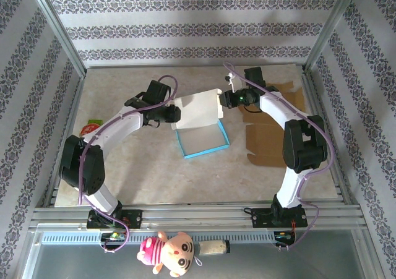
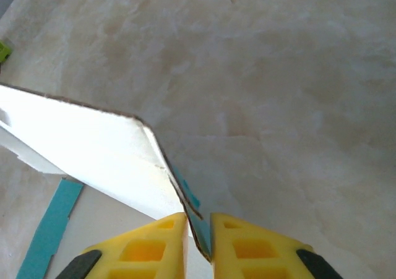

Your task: Fold the paper box

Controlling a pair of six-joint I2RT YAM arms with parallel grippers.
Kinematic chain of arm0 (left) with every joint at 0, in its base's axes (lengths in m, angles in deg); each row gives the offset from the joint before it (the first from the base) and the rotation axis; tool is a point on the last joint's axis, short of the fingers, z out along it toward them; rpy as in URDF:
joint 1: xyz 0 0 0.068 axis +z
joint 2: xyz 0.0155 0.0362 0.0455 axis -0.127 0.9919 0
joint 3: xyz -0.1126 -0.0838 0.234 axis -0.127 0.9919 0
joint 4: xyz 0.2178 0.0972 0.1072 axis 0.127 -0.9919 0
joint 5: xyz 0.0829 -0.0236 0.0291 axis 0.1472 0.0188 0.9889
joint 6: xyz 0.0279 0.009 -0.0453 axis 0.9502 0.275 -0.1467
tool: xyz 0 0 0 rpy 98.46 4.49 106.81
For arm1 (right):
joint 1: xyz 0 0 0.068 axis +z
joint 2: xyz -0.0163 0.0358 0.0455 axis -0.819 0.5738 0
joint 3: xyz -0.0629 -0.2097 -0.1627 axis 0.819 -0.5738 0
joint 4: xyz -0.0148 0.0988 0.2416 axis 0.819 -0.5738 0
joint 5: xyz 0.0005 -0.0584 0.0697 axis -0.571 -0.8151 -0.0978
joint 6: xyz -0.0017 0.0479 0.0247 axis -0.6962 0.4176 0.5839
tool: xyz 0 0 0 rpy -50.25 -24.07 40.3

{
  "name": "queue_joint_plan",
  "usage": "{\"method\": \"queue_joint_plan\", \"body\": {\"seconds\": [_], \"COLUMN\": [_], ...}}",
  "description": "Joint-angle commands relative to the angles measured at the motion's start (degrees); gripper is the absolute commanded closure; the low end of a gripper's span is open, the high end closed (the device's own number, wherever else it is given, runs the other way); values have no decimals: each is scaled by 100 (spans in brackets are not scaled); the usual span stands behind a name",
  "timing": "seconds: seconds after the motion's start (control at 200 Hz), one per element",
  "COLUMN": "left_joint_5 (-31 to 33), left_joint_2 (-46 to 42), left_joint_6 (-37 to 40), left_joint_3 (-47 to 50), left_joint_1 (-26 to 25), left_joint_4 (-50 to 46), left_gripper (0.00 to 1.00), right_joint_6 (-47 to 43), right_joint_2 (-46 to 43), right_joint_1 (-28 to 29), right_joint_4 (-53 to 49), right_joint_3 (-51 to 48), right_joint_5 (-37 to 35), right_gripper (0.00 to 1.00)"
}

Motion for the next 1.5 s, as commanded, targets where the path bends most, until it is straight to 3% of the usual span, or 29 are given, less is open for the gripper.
{"method": "queue_joint_plan", "body": {"seconds": [0.0, 0.125, 0.24, 0.32, 0.41, 0.595, 0.849, 0.979, 1.184, 1.304, 1.494], "left_joint_5": [57, 224, 647, 1035, 1052, 560, 72, -748, -1355, -1407, -1626], "left_joint_2": [80, 31, -260, -438, -406, -21, 707, 1058, 1589, 1878, 2185], "left_joint_6": [-264, -258, -28, 234, 523, 975, 1727, 2147, 2631, 2721, 2802], "left_joint_3": [-108, -82, -27, -89, -299, -695, -1156, -1281, -1712, -2049, -2399], "left_joint_1": [74, 73, 74, 94, 216, 484, 845, 1129, 1271, 1271, 1280], "left_joint_4": [-223, -222, -228, -403, -701, -941, -394, 69, 351, 333, 21], "left_gripper": [74, 77, 54, 52, 51, 45, 31, 30, 30, 36, 66], "right_joint_6": [140, 228, 169, -22, -265, -507, -749, -920, -958, -949, -949], "right_joint_2": [-308, -428, -559, -665, -770, -890, -857, -814, -676, -650, -594], "right_joint_1": [87, 156, 188, 221, 272, 333, 372, 368, 404, 412, 428], "right_joint_4": [109, 220, 306, 369, 435, 555, 574, 582, 567, 564, 546], "right_joint_3": [-204, -341, -431, -499, -565, -625, -612, -601, -473, -427, -403], "right_joint_5": [-124, -207, -378, -457, -523, -576, -478, -429, -372, -391, -423], "right_gripper": [85, 87, 87, 88, 90, 91, 91, 91, 91, 91, 90]}}
